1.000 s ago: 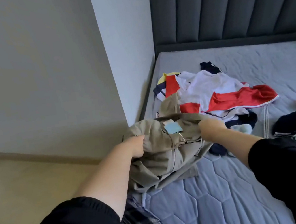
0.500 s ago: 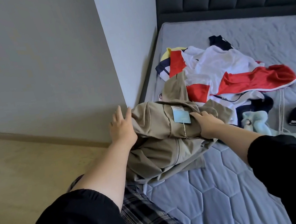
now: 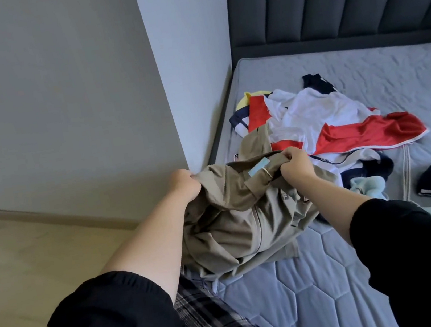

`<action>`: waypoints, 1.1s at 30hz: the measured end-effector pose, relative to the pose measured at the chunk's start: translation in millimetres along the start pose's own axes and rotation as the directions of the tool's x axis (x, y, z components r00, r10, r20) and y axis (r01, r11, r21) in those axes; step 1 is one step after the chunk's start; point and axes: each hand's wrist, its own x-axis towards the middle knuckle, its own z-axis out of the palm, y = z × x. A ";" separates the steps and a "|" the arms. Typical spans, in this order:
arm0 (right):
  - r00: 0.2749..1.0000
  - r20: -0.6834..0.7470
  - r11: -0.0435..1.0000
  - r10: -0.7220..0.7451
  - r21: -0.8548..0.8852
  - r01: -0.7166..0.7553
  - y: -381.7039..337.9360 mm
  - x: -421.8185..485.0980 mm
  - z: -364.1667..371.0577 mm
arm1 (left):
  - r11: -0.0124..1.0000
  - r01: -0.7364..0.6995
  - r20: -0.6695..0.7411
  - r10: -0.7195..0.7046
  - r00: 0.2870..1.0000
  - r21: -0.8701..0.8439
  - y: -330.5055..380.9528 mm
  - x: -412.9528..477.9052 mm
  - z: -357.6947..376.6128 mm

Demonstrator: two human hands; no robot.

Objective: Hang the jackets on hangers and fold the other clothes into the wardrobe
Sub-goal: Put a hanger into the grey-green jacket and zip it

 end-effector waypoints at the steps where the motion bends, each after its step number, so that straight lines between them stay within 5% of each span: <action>1: 0.999 -0.025 0.999 -0.041 0.020 0.042 -14.1 -1.7 -4.7 | 0.999 -0.031 -0.022 0.031 0.999 -0.007 10.0 -1.7 -9.0; 5: 0.982 -0.121 0.985 -0.146 0.077 0.156 -78.6 -10.0 -35.5 | 0.998 -0.069 -0.168 0.067 0.984 -0.007 56.8 -11.5 -52.4; 8: 0.959 -0.225 0.967 -0.172 0.146 0.207 -128.6 -18.6 -69.9 | 0.970 -0.031 -0.291 -0.041 0.956 -0.239 96.4 -29.1 -92.8; 11: 0.915 -0.356 0.935 -0.188 0.222 0.278 -173.6 -34.3 -111.9 | 0.762 -0.099 -0.286 -0.117 0.951 -0.639 135.7 -50.5 -137.1; 13: 0.874 -0.449 0.904 -0.185 0.270 0.330 -200.5 -48.0 -141.7 | 0.632 -0.180 -0.312 -0.103 0.945 -0.754 159.7 -68.0 -164.5; 18: 0.768 -0.587 0.808 -0.256 0.306 0.503 -253.5 -86.1 -209.2 | 0.555 -0.413 -0.514 -0.032 0.857 -0.722 217.9 -119.8 -218.7; 28: 0.505 -0.798 0.650 -0.329 0.197 0.734 -315.8 -138.9 -311.4 | 0.421 -0.631 -0.685 0.029 0.728 -0.652 292.7 -212.4 -297.8; 33: 0.424 -0.848 0.605 -0.319 0.162 0.779 -322.6 -141.4 -338.4 | 0.445 -0.722 -0.806 0.001 0.592 -0.530 297.9 -221.4 -307.6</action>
